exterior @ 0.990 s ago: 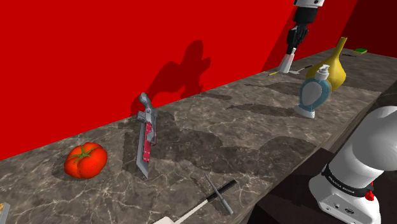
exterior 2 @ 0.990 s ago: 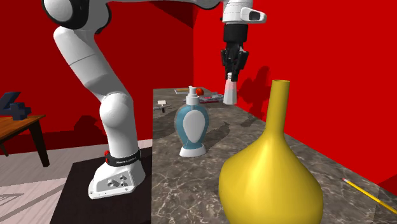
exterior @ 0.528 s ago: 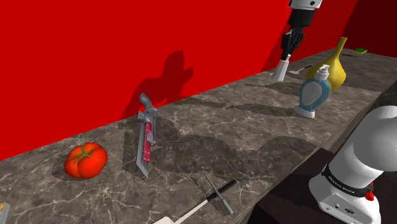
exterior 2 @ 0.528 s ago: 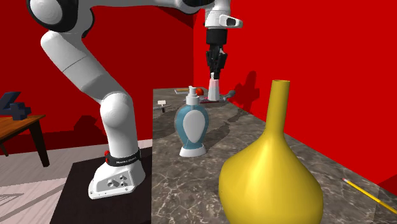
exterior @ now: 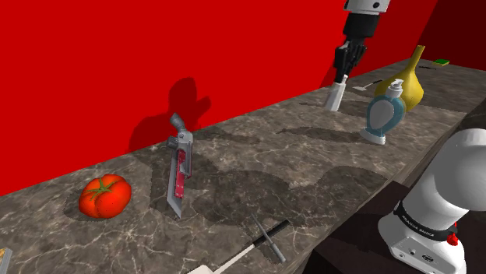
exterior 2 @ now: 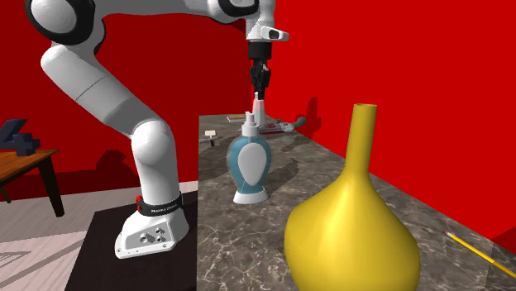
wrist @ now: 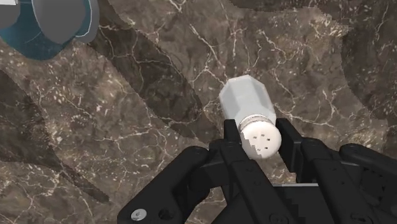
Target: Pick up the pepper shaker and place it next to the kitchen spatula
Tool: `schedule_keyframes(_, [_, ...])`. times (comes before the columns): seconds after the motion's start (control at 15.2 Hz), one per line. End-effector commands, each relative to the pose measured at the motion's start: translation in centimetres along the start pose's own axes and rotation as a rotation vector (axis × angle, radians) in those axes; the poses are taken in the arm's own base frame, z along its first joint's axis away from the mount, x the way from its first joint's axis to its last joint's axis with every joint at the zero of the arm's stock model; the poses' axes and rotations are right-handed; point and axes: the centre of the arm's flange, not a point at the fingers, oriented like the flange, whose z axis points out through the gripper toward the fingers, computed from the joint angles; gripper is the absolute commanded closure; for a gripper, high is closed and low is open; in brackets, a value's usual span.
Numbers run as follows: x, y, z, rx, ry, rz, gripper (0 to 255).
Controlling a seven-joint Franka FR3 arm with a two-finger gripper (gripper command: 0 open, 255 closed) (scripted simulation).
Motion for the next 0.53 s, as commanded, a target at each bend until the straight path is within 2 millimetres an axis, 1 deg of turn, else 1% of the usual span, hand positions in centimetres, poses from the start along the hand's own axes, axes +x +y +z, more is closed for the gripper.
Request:
schedule_keyframes(0.0, [-0.9,-2.3,0.2,0.000,0.000,0.002,255])
schedule_keyframes(0.46, [-3.3,-11.2,0.9,0.000,0.000,0.002,255])
